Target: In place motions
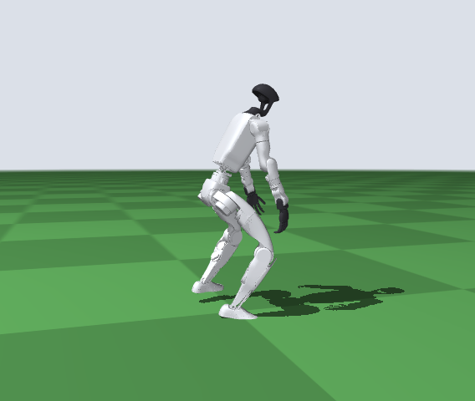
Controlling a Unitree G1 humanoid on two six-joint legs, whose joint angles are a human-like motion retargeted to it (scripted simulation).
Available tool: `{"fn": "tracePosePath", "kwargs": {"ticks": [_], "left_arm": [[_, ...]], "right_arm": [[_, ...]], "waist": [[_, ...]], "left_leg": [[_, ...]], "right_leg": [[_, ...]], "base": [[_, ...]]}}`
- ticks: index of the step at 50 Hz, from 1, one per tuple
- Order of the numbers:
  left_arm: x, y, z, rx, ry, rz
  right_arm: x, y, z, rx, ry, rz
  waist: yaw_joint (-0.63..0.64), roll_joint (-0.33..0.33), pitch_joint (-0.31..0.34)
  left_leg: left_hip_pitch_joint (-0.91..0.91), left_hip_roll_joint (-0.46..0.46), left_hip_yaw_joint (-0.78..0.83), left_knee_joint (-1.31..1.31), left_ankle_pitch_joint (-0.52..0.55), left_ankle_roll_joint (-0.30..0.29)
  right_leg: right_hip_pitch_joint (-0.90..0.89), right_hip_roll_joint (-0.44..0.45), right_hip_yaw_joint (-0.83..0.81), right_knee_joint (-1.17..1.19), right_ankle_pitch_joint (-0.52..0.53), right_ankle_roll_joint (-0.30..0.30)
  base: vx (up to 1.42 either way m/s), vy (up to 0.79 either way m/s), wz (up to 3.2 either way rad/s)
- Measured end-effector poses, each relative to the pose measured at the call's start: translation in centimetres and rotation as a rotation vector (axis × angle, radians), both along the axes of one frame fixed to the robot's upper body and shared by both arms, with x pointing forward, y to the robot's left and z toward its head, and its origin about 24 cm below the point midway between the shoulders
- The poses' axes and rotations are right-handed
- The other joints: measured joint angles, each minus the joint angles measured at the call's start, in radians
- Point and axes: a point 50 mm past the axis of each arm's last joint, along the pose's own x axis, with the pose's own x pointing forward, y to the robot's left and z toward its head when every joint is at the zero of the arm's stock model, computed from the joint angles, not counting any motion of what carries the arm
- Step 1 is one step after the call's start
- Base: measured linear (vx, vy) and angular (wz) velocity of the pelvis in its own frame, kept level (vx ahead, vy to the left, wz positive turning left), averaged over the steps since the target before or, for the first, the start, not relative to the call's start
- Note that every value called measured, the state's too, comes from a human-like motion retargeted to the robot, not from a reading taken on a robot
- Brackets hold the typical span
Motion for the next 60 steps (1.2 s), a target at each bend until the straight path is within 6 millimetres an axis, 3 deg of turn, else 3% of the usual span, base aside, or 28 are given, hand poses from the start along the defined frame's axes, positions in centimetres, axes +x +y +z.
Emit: {"fn": "tracePosePath", "kwargs": {"ticks": [5, 8, 12, 16, 20, 23, 26, 30, 33, 35, 37, 39, 41, 45, 47, 50, 53, 56, 60], "left_arm": [[3.5, 1.4, 5.3, 0.090, -0.172, 0.027], [4.2, 1.2, 6.3, 0.069, -0.207, 0.021], [3.4, 1.6, 5.2, 0.057, -0.168, 0.017], [0.2, 2.4, 1.3, 0.037, -0.034, 0.025], [-6.3, 2.0, -5.1, -0.056, 0.190, 0.106], [-12.6, -1.0, -9.9, -0.219, 0.352, 0.233], [-19.5, -3.6, -13.0, -0.292, 0.545, 0.305], [-29.1, -4.8, -14.6, -0.261, 0.825, 0.352], [-36.9, -6.1, -14.4, -0.273, 1.035, 0.365], [-40.4, -7.0, -13.9, -0.290, 1.136, 0.371], [-41.5, -7.5, -13.6, -0.281, 1.187, 0.386], [-41.4, -7.9, -13.7, -0.283, 1.185, 0.421], [-40.3, -7.8, -13.9, -0.291, 1.142, 0.428], [-36.5, -6.7, -14.6, -0.260, 1.030, 0.302], [-33.8, -6.4, -14.9, -0.248, 0.954, 0.259], [-27.8, -6.2, -14.9, -0.258, 0.791, 0.235], [-20.9, -5.4, -13.7, -0.236, 0.599, 0.162], [-14.5, -3.5, -11.3, -0.145, 0.432, 0.041], [-8.5, -1.9, -7.8, -0.011, 0.281, -0.069]], "right_arm": [[4.0, 2.6, 4.1, 0.026, -0.116, 0.065], [4.9, 3.3, 5.3, 0.014, -0.162, 0.095], [4.4, 3.1, 4.6, -0.014, -0.143, 0.107], [1.6, 2.0, 1.2, -0.035, -0.017, 0.091], [-3.7, 0.4, -3.5, -0.095, 0.171, 0.064], [-9.1, -1.2, -6.9, -0.149, 0.284, 0.018], [-15.7, -2.8, -9.7, -0.179, 0.400, -0.104], [-25.5, -3.8, -11.7, -0.177, 0.616, -0.300], [-33.9, -5.6, -11.1, -0.253, 0.877, -0.361], [-38.2, -6.5, -9.9, -0.315, 1.049, -0.416], [-40.6, -6.4, -9.2, -0.318, 1.141, -0.531], [-41.4, -6.0, -9.2, -0.260, 1.128, -0.650], [-40.7, -5.6, -9.6, -0.182, 1.054, -0.728], [-38.0, -5.2, -10.4, -0.093, 0.952, -0.764], [-35.8, -4.9, -10.9, -0.062, 0.926, -0.699], [-29.9, -4.2, -11.6, -0.026, 0.834, -0.523], [-22.4, -3.2, -11.3, -0.035, 0.648, -0.318], [-15.5, -1.9, -9.7, -0.050, 0.461, -0.117], [-8.7, -0.6, -6.6, -0.097, 0.312, 0.061]], "waist": [[-0.010, -0.011, -0.013], [-0.014, -0.021, -0.010], [-0.014, -0.023, -0.018], [-0.017, -0.027, -0.020], [-0.031, -0.010, -0.035], [-0.037, 0.002, -0.054], [-0.025, 0.011, -0.042], [-0.024, 0.004, -0.010], [-0.047, 0.014, -0.084], [-0.070, 0.020, -0.127], [-0.070, 0.026, -0.147], [-0.055, 0.023, -0.119], [-0.048, 0.016, -0.087], [-0.054, 0.017, -0.095], [-0.052, 0.021, -0.105], [-0.031, 0.020, -0.098], [-0.019, 0.014, -0.095], [-0.029, 0.026, -0.092], [-0.023, 0.033, -0.117]], "left_leg": [[-0.147, 0.051, 0.012, 0.229, -0.042, 0.039], [-0.171, 0.051, 0.011, 0.286, -0.056, 0.061], [-0.138, 0.049, 0.007, 0.276, -0.075, 0.067], [-0.006, 0.033, 0.015, 0.129, -0.056, 0.039], [0.184, 0.010, 0.025, -0.175, 0.031, -0.015], [0.345, -0.007, 0.069, -0.499, 0.168, -0.058], [0.534, -0.013, 0.133, -0.808, 0.308, -0.107], [0.784, -0.039, 0.194, -1.111, 0.413, -0.149], [0.869, -0.084, 0.190, -1.229, 0.443, -0.149], [0.890, -0.095, 0.201, -1.257, 0.451, -0.161], [0.882, -0.096, 0.190, -1.260, 0.457, -0.163], [0.905, -0.087, 0.203, -1.257, 0.462, -0.163], [0.929, -0.082, 0.208, -1.250, 0.463, -0.161], [0.923, -0.088, 0.187, -1.235, 0.453, -0.150], [0.897, -0.084, 0.184, -1.212, 0.443, -0.143], [0.806, -0.055, 0.193, -1.115, 0.406, -0.123], [0.624, -0.025, 0.146, -0.905, 0.327, -0.099], [0.441, 0.007, 0.083, -0.667, 0.228, -0.075], [0.256, 0.017, 0.038, -0.415, 0.122, -0.041]], "right_leg": [[-0.174, -0.014, 0.036, 0.217, -0.056, -0.052], [-0.204, -0.026, 0.046, 0.284, -0.081, -0.070], [-0.169, -0.035, 0.044, 0.272, -0.084, -0.066], [-0.029, -0.033, 0.028, 0.118, -0.040, -0.024], [0.179, 0.005, -0.025, -0.180, 0.065, 0.031], [0.346, 0.046, -0.083, -0.480, 0.190, 0.045], [0.533, 0.090, -0.148, -0.760, 0.311, 0.049], [0.774, 0.147, -0.240, -1.022, 0.412, 0.059], [0.860, 0.196, -0.273, -1.143, 0.448, 0.055], [0.888, 0.200, -0.298, -1.169, 0.446, 0.065], [0.870, 0.192, -0.289, -1.148, 0.439, 0.060], [0.881, 0.185, -0.281, -1.126, 0.439, 0.059], [0.908, 0.188, -0.288, -1.124, 0.439, 0.055], [0.910, 0.188, -0.288, -1.112, 0.424, 0.055], [0.878, 0.178, -0.287, -1.078, 0.411, 0.052], [0.753, 0.145, -0.246, -0.937, 0.363, 0.037], [0.570, 0.128, -0.135, -0.753, 0.294, 0.035], [0.457, 0.110, -0.155, -0.608, 0.212, 0.031], [0.291, 0.092, -0.115, -0.398, 0.112, 0.013]], "base": [[-0.06, 0.03, -0.14], [0.00, 0.00, 0.00], [0.08, 0.01, -0.01], [0.14, 0.00, -0.05], [0.16, -0.03, -0.01], [0.10, -0.02, 0.05], [0.11, -0.02, 0.01], [0.21, -0.08, 0.09], [0.45, 0.06, -0.01], [0.38, 0.11, 0.21], [0.12, 0.03, 0.27], [-0.04, 0.00, -0.12], [-0.03, -0.01, -0.10], [0.00, 0.00, 0.00], [-0.11, 0.01, 0.02], [-0.30, 0.00, -0.38], [-0.42, -0.02, -0.24], [-0.25, -0.04, 0.29], [-0.08, 0.03, 0.08]]}}
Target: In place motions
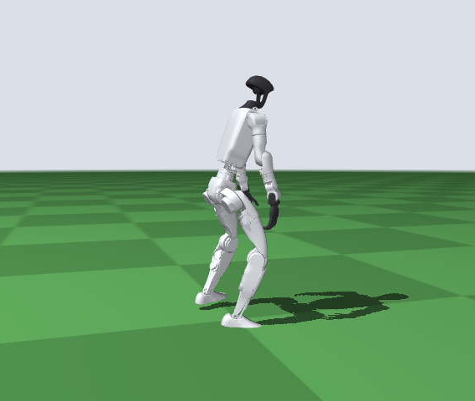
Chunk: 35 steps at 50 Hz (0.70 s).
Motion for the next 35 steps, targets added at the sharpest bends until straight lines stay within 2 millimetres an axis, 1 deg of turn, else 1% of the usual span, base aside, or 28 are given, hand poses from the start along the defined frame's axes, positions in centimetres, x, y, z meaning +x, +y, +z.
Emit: {"fn": "tracePosePath", "kwargs": {"ticks": [2, 3, 5, 6, 8, 9, 10, 12, 15, 17, 19, 22, 24, 25, 27, 28, 29, 30, 31, 32, 33, 35], "left_arm": [[2.0, 0.4, 1.5, 0.030, -0.064, -0.012], [2.7, 0.7, 2.1, 0.036, -0.086, -0.007], [3.4, 1.0, 2.7, 0.035, -0.110, 0.016], [3.4, 1.0, 2.7, 0.029, -0.112, 0.026], [2.9, 0.9, 2.3, 0.013, -0.103, 0.041], [2.4, 0.9, 1.9, 0.004, -0.089, 0.048], [1.7, 0.9, 1.4, -0.005, -0.072, 0.055], [-0.4, 0.9, -0.1, -0.025, -0.011, 0.076], [-4.8, 0.3, -2.6, -0.078, 0.107, 0.147], [-8.1, -0.6, -4.2, -0.124, 0.198, 0.205], [-11.7, -1.5, -5.5, -0.159, 0.312, 0.223], [-18.1, -2.2, -6.7, -0.185, 0.522, 0.159], [-22.5, -2.4, -6.9, -0.181, 0.655, 0.098], [-24.6, -2.4, -6.8, -0.177, 0.718, 0.075], [-27.7, -2.6, -6.5, -0.172, 0.816, 0.078], [-28.8, -2.7, -6.4, -0.171, 0.855, 0.100], [-29.5, -3.0, -6.3, -0.170, 0.882, 0.141], [-29.8, -3.5, -6.3, -0.170, 0.904, 0.191], [-29.8, -3.9, -6.3, -0.173, 0.904, 0.256], [-29.7, -4.2, -6.4, -0.182, 0.899, 0.314], [-29.4, -4.4, -6.4, -0.199, 0.879, 0.356], [-28.5, -4.4, -6.6, -0.227, 0.829, 0.368]], "right_arm": [[2.3, 1.0, 1.3, 0.007, -0.073, 0.032], [3.3, 1.4, 1.9, 0.018, -0.102, 0.037], [4.6, 2.3, 2.7, 0.057, -0.150, 0.034], [5.0, 2.8, 3.0, 0.085, -0.169, 0.028], [5.3, 3.6, 3.2, 0.140, -0.201, 0.019], [5.2, 3.8, 3.2, 0.161, -0.212, 0.020], [5.0, 4.0, 3.1, 0.179, -0.222, 0.025], [3.9, 4.1, 2.4, 0.188, -0.220, 0.045], [0.9, 3.1, 0.6, 0.153, -0.168, 0.052], [-1.6, 2.0, -0.8, 0.113, -0.112, 0.034], [-4.7, 0.7, -2.2, 0.069, -0.043, 0.001], [-10.5, -1.1, -4.1, 0.002, 0.093, -0.047], [-15.0, -2.2, -4.9, -0.050, 0.207, -0.075], [-17.3, -2.8, -5.1, -0.080, 0.273, -0.089], [-21.5, -4.0, -5.1, -0.158, 0.426, -0.144], [-23.4, -4.5, -4.8, -0.201, 0.509, -0.188], [-24.9, -4.9, -4.5, -0.236, 0.593, -0.253], [-26.2, -5.2, -4.0, -0.266, 0.679, -0.329], [-27.2, -5.2, -3.8, -0.268, 0.733, -0.416], [-27.9, -5.2, -3.6, -0.257, 0.769, -0.494], [-28.1, -5.2, -3.5, -0.225, 0.768, -0.551], [-28.1, -4.9, -3.7, -0.162, 0.728, -0.618]], "waist": [[0.007, -0.005, 0.018], [0.014, -0.007, 0.021], [0.015, -0.003, 0.031], [0.016, -0.003, 0.035], [0.019, -0.007, 0.038], [0.018, -0.008, 0.037], [0.015, -0.008, 0.035], [0.004, -0.008, 0.030], [-0.005, -0.007, 0.023], [-0.005, -0.008, 0.018], [-0.008, -0.002, 0.015], [-0.018, 0.010, 0.005], [-0.027, 0.014, -0.022], [-0.030, 0.015, -0.042], [-0.036, 0.006, -0.074], [-0.040, 0.004, -0.083], [-0.039, 0.006, -0.079], [-0.036, 0.011, -0.069], [-0.027, 0.009, -0.053], [-0.019, 0.005, -0.037], [-0.014, -0.001, -0.024], [-0.019, -0.006, -0.019]], "left_leg": [[-0.050, -0.004, -0.026, 0.088, -0.031, 0.005], [-0.068, 0.002, -0.027, 0.120, -0.044, 0.009], [-0.083, 0.010, -0.033, 0.157, -0.058, 0.019], [-0.079, 0.009, -0.033, 0.160, -0.059, 0.021], [-0.059, 0.009, -0.028, 0.148, -0.053, 0.023], [-0.041, 0.006, -0.024, 0.128, -0.045, 0.021], [-0.022, 0.002, -0.021, 0.104, -0.034, 0.020], [0.038, -0.007, -0.010, 0.017, 0.004, 0.012], [0.159, -0.029, 0.013, -0.193, 0.096, -0.014], [0.253, -0.036, 0.060, -0.369, 0.176, -0.038], [0.349, -0.035, 0.114, -0.526, 0.244, -0.073], [0.480, -0.043, 0.160, -0.711, 0.323, -0.128], [0.537, -0.067, 0.161, -0.799, 0.357, -0.139], [0.559, -0.084, 0.164, -0.838, 0.373, -0.139], [0.596, -0.102, 0.222, -0.877, 0.371, -0.158], [0.588, -0.109, 0.196, -0.871, 0.368, -0.154], [0.576, -0.111, 0.158, -0.861, 0.371, -0.148], [0.561, -0.111, 0.114, -0.849, 0.375, -0.142], [0.572, -0.103, 0.152, -0.843, 0.370, -0.141], [0.584, -0.098, 0.181, -0.839, 0.366, -0.140], [0.595, -0.099, 0.190, -0.837, 0.363, -0.139], [0.606, -0.100, 0.185, -0.831, 0.359, -0.138]], "right_leg": [[-0.045, 0.003, 0.023, 0.073, -0.028, -0.005], [-0.064, 0.003, 0.029, 0.100, -0.038, -0.008], [-0.077, 0.006, 0.030, 0.132, -0.049, -0.015], [-0.075, 0.007, 0.032, 0.135, -0.049, -0.016], [-0.059, 0.004, 0.037, 0.125, -0.042, -0.015], [-0.042, 0.002, 0.034, 0.107, -0.032, -0.013], [-0.023, -0.001, 0.029, 0.085, -0.021, -0.011], [0.035, 0.000, 0.018, 0.007, 0.017, -0.002], [0.143, 0.017, 0.005, -0.175, 0.109, 0.013], [0.221, 0.027, -0.022, -0.323, 0.181, 0.019], [0.309, 0.038, -0.072, -0.461, 0.243, 0.029], [0.442, 0.064, -0.135, -0.635, 0.316, 0.044], [0.507, 0.088, -0.168, -0.724, 0.348, 0.042], [0.532, 0.099, -0.184, -0.762, 0.361, 0.044], [0.560, 0.104, -0.222, -0.783, 0.345, 0.059], [0.547, 0.097, -0.201, -0.769, 0.341, 0.051], [0.531, 0.089, -0.172, -0.748, 0.338, 0.049], [0.512, 0.080, -0.141, -0.723, 0.335, 0.049], [0.518, 0.075, -0.164, -0.716, 0.334, 0.050], [0.526, 0.073, -0.181, -0.713, 0.334, 0.050], [0.539, 0.075, -0.187, -0.717, 0.332, 0.046], [0.556, 0.075, -0.184, -0.721, 0.330, 0.046]], "base": [[-0.16, 0.00, -0.30], [-0.10, 0.00, -0.26], [-0.02, 0.01, -0.12], [0.05, 0.01, -0.07], [0.07, 0.00, 0.01], [0.08, 0.00, 0.11], [0.12, 0.00, 0.17], [0.16, 0.00, 0.21], [0.11, -0.01, 0.10], [0.00, 0.00, 0.00], [0.00, 0.00, 0.00], [0.14, 0.00, 0.23], [0.29, 0.02, 0.24], [0.31, 0.03, 0.15], [0.28, 0.03, 0.16], [0.14, 0.03, 0.17], [0.00, 0.00, 0.00], [-0.09, 0.04, -0.08], [-0.14, 0.03, -0.25], [-0.14, 0.01, -0.37], [-0.09, 0.01, -0.26], [0.03, 0.01, 0.02]]}}
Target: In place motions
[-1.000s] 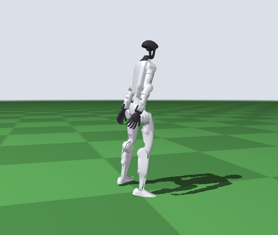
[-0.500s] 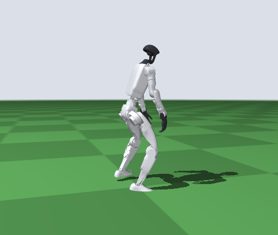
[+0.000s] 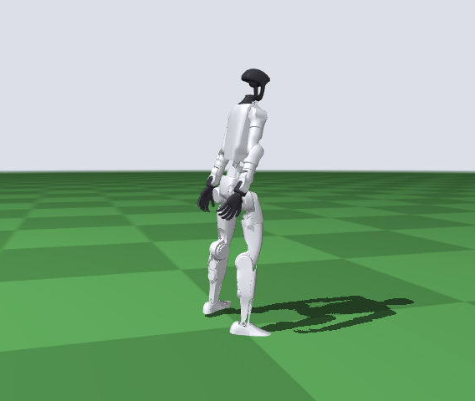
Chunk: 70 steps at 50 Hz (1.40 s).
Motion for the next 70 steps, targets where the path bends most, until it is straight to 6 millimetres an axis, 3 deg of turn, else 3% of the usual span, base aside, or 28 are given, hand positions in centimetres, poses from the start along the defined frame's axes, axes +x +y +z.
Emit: {"fn": "tracePosePath", "kwargs": {"ticks": [4, 7, 10, 12, 15, 17, 20, 24, 29, 35, 40, 44, 47, 50, 52, 55, 58, 62, 70], "left_arm": [[3.2, 0.9, -0.4, 0.008, -0.119, -0.105], [6.7, 1.0, -0.5, 0.038, -0.210, -0.121], [12.0, 1.2, 0.0, 0.055, -0.350, -0.136], [16.0, 2.0, 0.8, 0.081, -0.461, -0.176], [21.0, 4.2, 2.8, 0.141, -0.604, -0.252], [23.5, 5.6, 4.2, 0.190, -0.656, -0.314], [26.7, 6.3, 6.0, 0.261, -0.714, -0.394], [28.4, 6.3, 7.0, 0.271, -0.759, -0.396], [27.1, 5.1, 5.9, 0.230, -0.750, -0.383], [20.9, 3.1, 2.5, 0.118, -0.601, -0.335], [12.8, 2.1, 0.1, 0.020, -0.424, -0.353], [5.5, 2.3, -0.4, 0.004, -0.238, -0.319], [1.5, 0.8, -0.2, 0.012, -0.054, -0.194], [-1.4, -1.0, 0.2, 0.077, 0.089, 0.075], [-2.0, -1.2, 0.2, 0.039, 0.079, 0.110], [-1.6, -0.5, 0.2, 0.014, 0.028, -0.032], [-0.7, -0.2, -0.1, 0.032, -0.014, -0.066], [1.6, 0.1, -0.3, 0.013, -0.087, -0.003], [8.3, 2.3, -0.4, 0.036, -0.287, -0.122]], "right_arm": [[2.5, 1.5, -0.9, 0.050, -0.113, 0.008], [6.3, 2.7, -1.6, 0.120, -0.218, 0.097], [12.0, 3.7, -1.6, 0.170, -0.361, 0.248], [16.6, 4.6, -0.9, 0.194, -0.467, 0.377], [22.5, 6.3, 0.7, 0.218, -0.576, 0.565], [25.2, 7.0, 1.8, 0.229, -0.599, 0.661], [28.3, 8.1, 3.4, 0.255, -0.637, 0.752], [29.9, 9.2, 4.3, 0.272, -0.693, 0.733], [28.5, 9.8, 3.4, 0.341, -0.710, 0.651], [23.1, 6.7, 1.0, 0.295, -0.627, 0.597], [15.8, 2.8, -0.7, 0.199, -0.454, 0.600], [8.6, 0.4, -1.1, 0.138, -0.209, 0.559], [3.2, -0.3, -0.4, 0.085, 0.050, 0.357], [0.2, 0.3, 0.2, 0.049, 0.130, 0.114], [-0.5, 0.7, 0.1, 0.080, 0.083, 0.022], [-1.7, 1.9, 0.0, 0.092, 0.082, -0.053], [-1.0, 3.1, -0.5, 0.131, 0.024, -0.099], [1.8, 3.3, -1.1, 0.182, -0.048, -0.044], [10.2, 3.6, -1.5, 0.290, -0.221, 0.303]], "waist": [[-0.011, 0.002, -0.039], [-0.028, 0.002, -0.044], [-0.019, 0.025, -0.036], [0.011, 0.013, -0.020], [0.015, -0.010, 0.002], [0.001, -0.004, -0.006], [0.015, -0.016, 0.016], [0.028, -0.016, 0.030], [0.019, -0.011, 0.028], [0.016, -0.009, 0.011], [0.006, 0.009, 0.010], [-0.012, 0.004, -0.071], [0.007, 0.015, -0.083], [0.011, 0.003, -0.029], [0.002, 0.004, -0.030], [-0.013, 0.015, -0.095], [0.014, 0.014, -0.114], [0.004, 0.012, -0.111], [-0.004, 0.012, -0.155]], "left_leg": [[-0.032, -0.008, -0.026, 0.030, -0.023, 0.018], [-0.107, 0.000, -0.061, 0.116, -0.056, 0.043], [-0.239, 0.051, -0.094, 0.281, -0.124, 0.070], [-0.316, 0.086, -0.080, 0.408, -0.186, 0.089], [-0.446, 0.108, -0.124, 0.645, -0.294, 0.116], [-0.538, 0.113, -0.170, 0.796, -0.359, 0.133], [-0.610, 0.104, -0.208, 0.959, -0.430, 0.155], [-0.622, 0.108, -0.223, 1.038, -0.463, 0.167], [-0.525, 0.096, -0.213, 0.874, -0.395, 0.148], [-0.284, 0.073, -0.099, 0.388, -0.161, 0.079], [-0.053, 0.044, -0.026, 0.060, -0.030, -0.001], [0.015, -0.003, 0.057, -0.051, -0.009, -0.029], [-0.031, -0.011, -0.068, -0.026, 0.006, -0.012], [0.029, 0.004, 0.008, -0.029, -0.003, -0.013], [0.040, 0.006, 0.005, -0.032, -0.007, -0.014], [0.014, -0.002, -0.018, -0.034, -0.011, -0.010], [0.023, 0.000, -0.006, -0.040, -0.013, -0.011], [0.042, 0.005, 0.001, -0.038, -0.019, -0.008], [0.065, 0.005, 0.006, -0.049, -0.029, -0.005]], "right_leg": [[-0.017, -0.007, -0.004, 0.013, -0.014, -0.006], [-0.063, -0.015, -0.013, 0.055, -0.034, -0.021], [-0.191, -0.048, 0.007, 0.226, -0.105, -0.017], [-0.312, -0.052, 0.105, 0.378, -0.168, -0.016], [-0.436, -0.064, 0.169, 0.562, -0.246, -0.028], [-0.510, -0.081, 0.185, 0.683, -0.299, -0.036], [-0.586, -0.093, 0.229, 0.835, -0.368, -0.040], [-0.602, -0.092, 0.248, 0.908, -0.402, -0.045], [-0.494, -0.082, 0.228, 0.749, -0.329, -0.028], [-0.262, -0.045, 0.142, 0.308, -0.120, -0.017], [-0.040, 0.016, 0.041, 0.008, 0.010, -0.016], [0.006, 0.028, -0.040, -0.052, 0.003, 0.003], [-0.042, 0.007, 0.048, 0.003, -0.004, -0.005], [0.016, 0.020, -0.007, -0.016, 0.000, -0.014], [0.031, 0.027, 0.002, -0.028, 0.000, -0.009], [0.015, 0.027, -0.011, -0.037, -0.002, -0.008], [0.012, 0.028, -0.003, -0.033, -0.001, -0.009], [0.031, 0.035, -0.009, -0.036, 0.004, -0.012], [0.037, 0.042, -0.005, -0.037, 0.004, -0.013]], "base": [[0.08, 0.01, 0.21], [-0.12, -0.02, 0.31], [-0.26, 0.01, -0.22], [-0.33, 0.01, -0.80], [-0.20, -0.03, -0.47], [0.00, 0.00, 0.00], [-0.04, 0.01, -0.19], [0.01, 0.03, -0.21], [0.05, -0.02, 0.13], [0.01, -0.02, 0.26], [0.19, 0.00, 0.08], [0.31, 0.03, 0.10], [0.08, 0.03, 0.14], [-0.13, -0.03, -0.12], [0.09, -0.01, 0.04], [0.25, 0.02, 0.18], [0.05, 0.01, 0.00], [0.00, 0.00, 0.00], [0.05, 0.00, -0.07]]}}
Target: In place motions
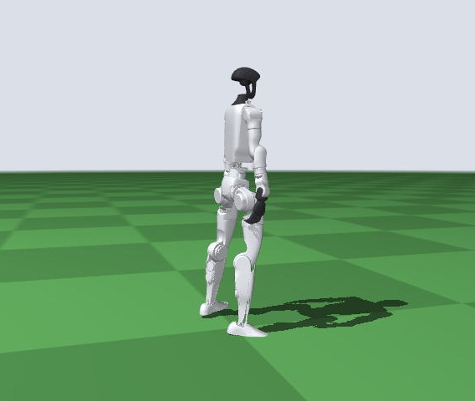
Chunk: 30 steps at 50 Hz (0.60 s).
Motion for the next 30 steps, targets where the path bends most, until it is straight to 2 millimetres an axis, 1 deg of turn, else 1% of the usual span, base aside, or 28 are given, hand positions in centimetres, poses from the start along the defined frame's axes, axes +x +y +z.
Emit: {"fn": "tracePosePath", "kwargs": {"ticks": [4, 7, 10, 12, 15, 17, 22, 26, 28, 30], "left_arm": [[2.6, 0.4, 0.3, 0.014, -0.079, -0.016], [3.7, 0.5, 0.4, 0.014, -0.112, -0.031], [3.8, 0.4, 0.4, 0.009, -0.118, -0.051], [3.4, 0.2, 0.4, 0.001, -0.104, -0.060], [2.1, -0.2, 0.1, -0.016, -0.062, -0.064], [0.8, -0.5, 0.0, -0.029, -0.021, -0.061], [-3.0, -1.3, -0.1, -0.050, 0.107, -0.041], [-6.0, -1.7, 0.1, -0.053, 0.221, -0.038], [-7.3, -1.9, 0.3, -0.052, 0.273, -0.042], [-8.3, -2.1, 0.4, -0.059, 0.312, -0.044]], "right_arm": [[3.8, 0.7, 0.4, 0.061, -0.120, 0.114], [5.7, 1.1, 0.8, 0.074, -0.193, 0.155], [6.6, 1.3, 1.0, 0.078, -0.230, 0.174], [6.5, 1.3, 0.9, 0.081, -0.228, 0.176], [5.4, 1.0, 0.7, 0.074, -0.193, 0.162], [4.1, 0.7, 0.4, 0.058, -0.149, 0.142], [-0.3, -0.6, 0.1, -0.008, 0.008, 0.055], [-3.9, -1.6, 0.3, -0.102, 0.120, -0.041], [-5.4, -2.0, 0.5, -0.148, 0.158, -0.086], [-6.5, -2.3, 0.6, -0.188, 0.182, -0.123]], "waist": [[-0.003, 0.000, -0.010], [-0.001, -0.001, -0.013], [0.003, 0.001, -0.015], [0.003, 0.003, -0.017], [0.000, 0.005, -0.018], [-0.003, 0.007, -0.016], [-0.012, 0.018, -0.006], [-0.025, 0.037, 0.010], [-0.023, 0.049, 0.020], [-0.021, 0.065, 0.034]], "left_leg": [[0.009, 0.003, 0.001, 0.000, -0.004, 0.001], [0.021, 0.005, 0.009, -0.003, -0.005, 0.001], [0.031, 0.006, 0.014, -0.006, -0.006, 0.002], [0.036, 0.007, 0.017, -0.006, -0.008, 0.003], [0.042, 0.009, 0.019, -0.006, -0.011, 0.004], [0.047, 0.009, 0.019, -0.007, -0.013, 0.005], [0.055, 0.011, 0.021, -0.011, -0.018, 0.002], [0.057, 0.020, 0.029, -0.018, -0.020, -0.005], [0.058, 0.031, 0.044, -0.020, -0.021, -0.010], [0.059, 0.049, 0.064, -0.021, -0.022, -0.018]], "right_leg": [[0.006, 0.003, 0.000, 0.000, 0.003, -0.001], [0.011, 0.006, 0.003, -0.002, 0.005, -0.003], [0.014, 0.008, 0.009, -0.001, 0.005, -0.003], [0.016, 0.009, 0.009, -0.001, 0.005, -0.003], [0.021, 0.012, 0.009, -0.002, 0.004, -0.003], [0.024, 0.014, 0.010, -0.001, 0.004, -0.004], [0.018, 0.015, 0.018, 0.017, -0.023, -0.003], [-0.010, 0.012, 0.031, 0.068, -0.059, -0.004], [-0.036, 0.009, 0.045, 0.117, -0.086, -0.005], [-0.075, 0.008, 0.066, 0.192, -0.126, -0.010]], "base": [[0.00, 0.00, 0.00], [0.00, 0.00, 0.00], [0.00, 0.00, 0.00], [0.00, 0.00, 0.00], [0.00, 0.00, 0.00], [0.00, 0.00, 0.00], [0.00, 0.00, 0.00], [-0.01, -0.04, -0.11], [-0.05, -0.06, -0.41], [-0.05, -0.13, -0.60]]}}
